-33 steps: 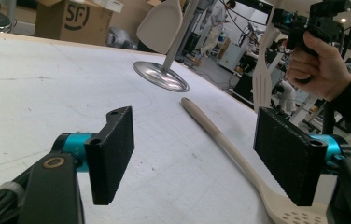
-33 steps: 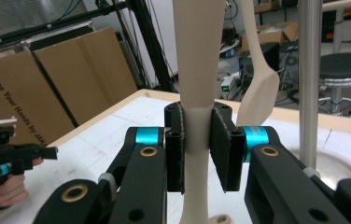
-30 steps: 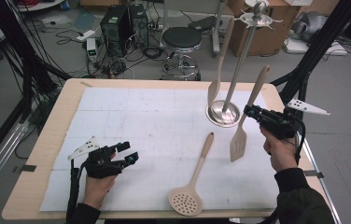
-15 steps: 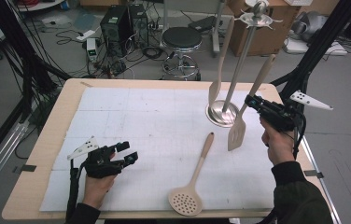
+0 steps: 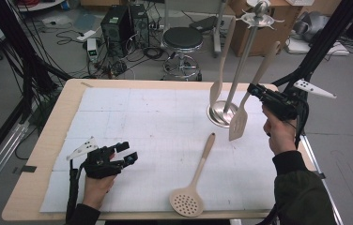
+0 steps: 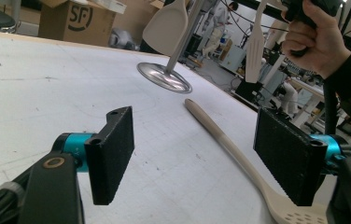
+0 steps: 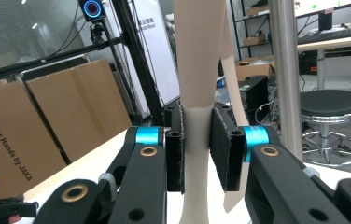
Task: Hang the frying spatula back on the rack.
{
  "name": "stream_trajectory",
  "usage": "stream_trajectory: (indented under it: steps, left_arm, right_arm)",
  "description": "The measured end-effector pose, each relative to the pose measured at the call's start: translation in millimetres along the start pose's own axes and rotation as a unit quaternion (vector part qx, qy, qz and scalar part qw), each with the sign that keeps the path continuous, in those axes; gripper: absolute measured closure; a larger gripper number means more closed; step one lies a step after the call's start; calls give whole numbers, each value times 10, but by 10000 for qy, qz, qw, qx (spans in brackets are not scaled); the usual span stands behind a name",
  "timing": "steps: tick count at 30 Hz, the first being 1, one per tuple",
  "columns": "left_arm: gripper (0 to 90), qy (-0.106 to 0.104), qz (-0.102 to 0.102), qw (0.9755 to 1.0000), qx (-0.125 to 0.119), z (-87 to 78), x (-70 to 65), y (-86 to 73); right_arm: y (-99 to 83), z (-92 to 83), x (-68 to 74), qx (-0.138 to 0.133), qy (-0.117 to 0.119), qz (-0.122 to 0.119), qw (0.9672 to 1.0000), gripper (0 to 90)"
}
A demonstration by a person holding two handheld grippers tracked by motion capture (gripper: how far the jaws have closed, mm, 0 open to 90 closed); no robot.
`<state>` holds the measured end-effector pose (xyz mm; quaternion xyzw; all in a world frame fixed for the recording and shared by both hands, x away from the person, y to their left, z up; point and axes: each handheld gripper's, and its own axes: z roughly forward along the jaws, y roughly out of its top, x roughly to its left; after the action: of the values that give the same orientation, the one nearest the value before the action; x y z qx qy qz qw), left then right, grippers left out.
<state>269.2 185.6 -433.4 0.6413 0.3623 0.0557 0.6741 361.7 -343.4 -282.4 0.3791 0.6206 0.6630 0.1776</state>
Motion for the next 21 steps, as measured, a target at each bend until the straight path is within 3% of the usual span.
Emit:
stream_trajectory:
  steps: [21]
  left_arm:
    - [295,58,-35,10000,6,-45,-10,-26]
  right_arm:
    - [260,112,-109,72,91,18,9999,769]
